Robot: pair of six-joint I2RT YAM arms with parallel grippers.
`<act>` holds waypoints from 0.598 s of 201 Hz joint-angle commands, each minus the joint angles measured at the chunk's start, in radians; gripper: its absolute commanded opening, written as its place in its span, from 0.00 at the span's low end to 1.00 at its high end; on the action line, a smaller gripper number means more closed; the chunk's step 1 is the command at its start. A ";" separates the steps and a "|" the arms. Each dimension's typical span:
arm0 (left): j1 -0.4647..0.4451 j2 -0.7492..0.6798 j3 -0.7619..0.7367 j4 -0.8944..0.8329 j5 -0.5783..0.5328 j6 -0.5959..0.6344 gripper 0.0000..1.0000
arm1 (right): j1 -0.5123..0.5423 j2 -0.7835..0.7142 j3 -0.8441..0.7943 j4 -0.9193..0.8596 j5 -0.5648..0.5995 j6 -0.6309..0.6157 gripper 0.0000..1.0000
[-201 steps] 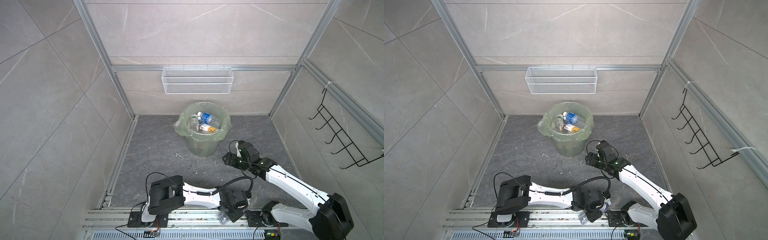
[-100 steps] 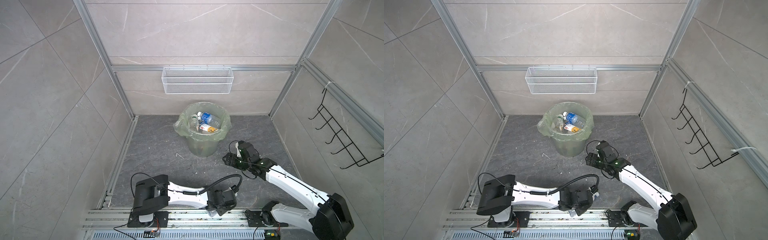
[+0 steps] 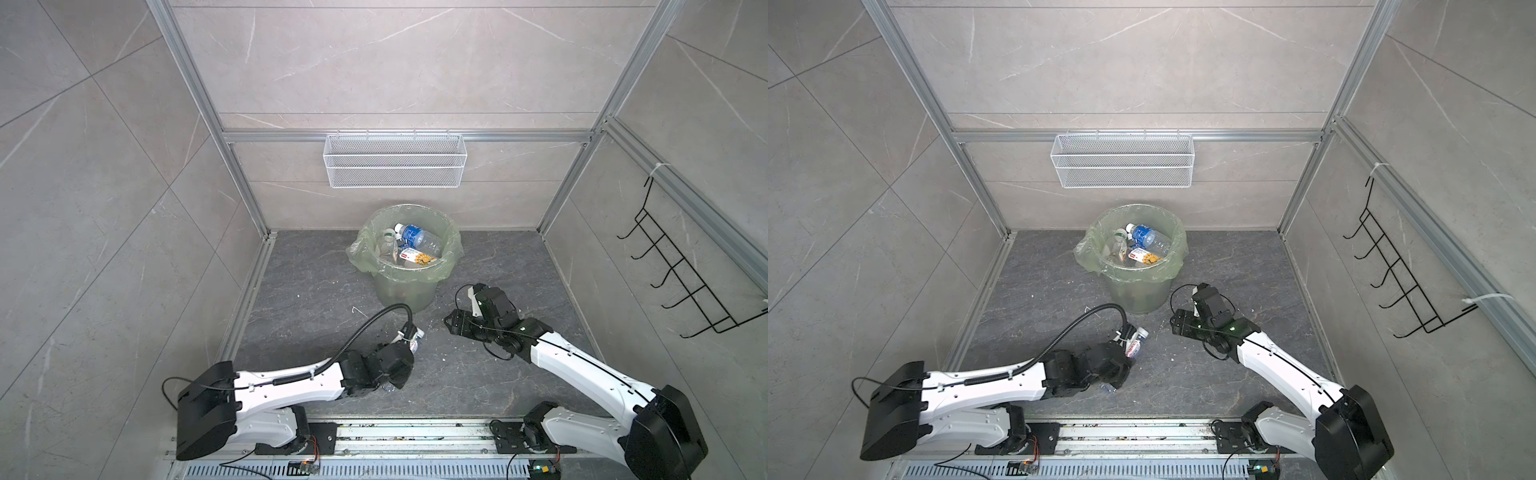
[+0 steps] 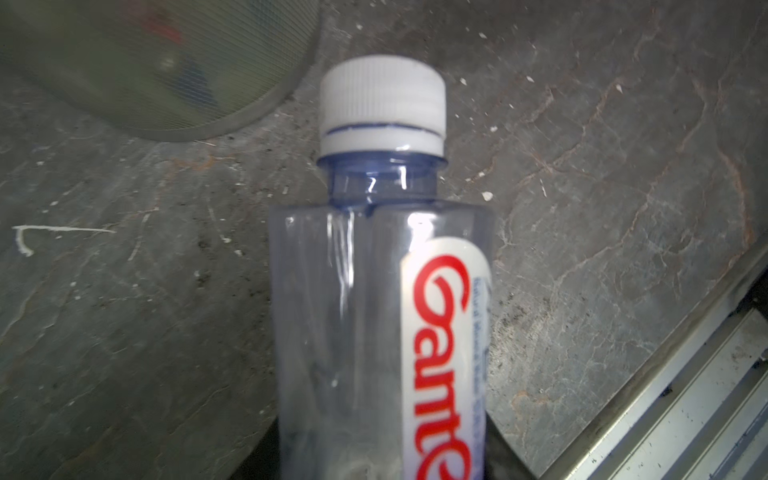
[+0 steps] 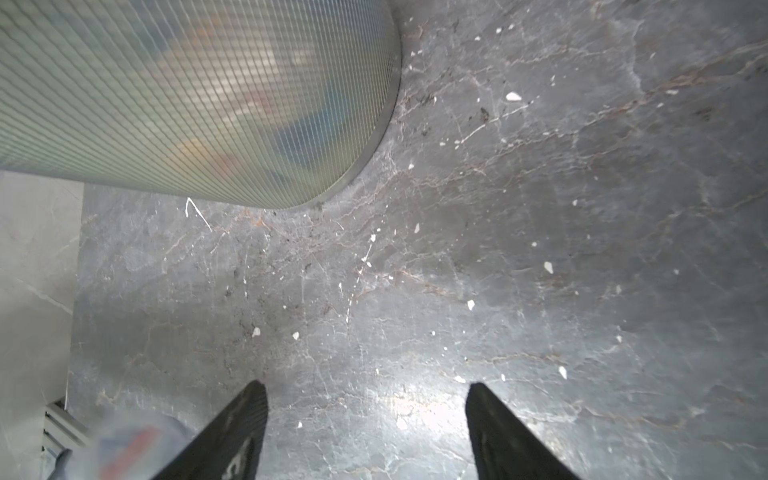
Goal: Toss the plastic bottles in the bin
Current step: 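Lift the red-labelled bottle with the left gripper and carry it toward the bin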
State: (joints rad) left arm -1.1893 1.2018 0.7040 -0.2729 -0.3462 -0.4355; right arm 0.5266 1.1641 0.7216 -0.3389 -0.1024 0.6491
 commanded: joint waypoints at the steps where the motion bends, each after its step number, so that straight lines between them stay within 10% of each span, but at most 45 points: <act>1: 0.063 -0.108 -0.029 0.041 -0.018 0.034 0.42 | -0.003 -0.002 -0.019 0.027 -0.021 -0.059 0.77; 120: 0.154 -0.482 -0.079 0.117 -0.077 0.186 0.43 | -0.004 0.075 0.018 0.085 -0.057 -0.121 0.77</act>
State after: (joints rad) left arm -1.0397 0.7776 0.6144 -0.2283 -0.3904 -0.3141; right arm 0.5266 1.2224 0.7158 -0.2886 -0.1398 0.5526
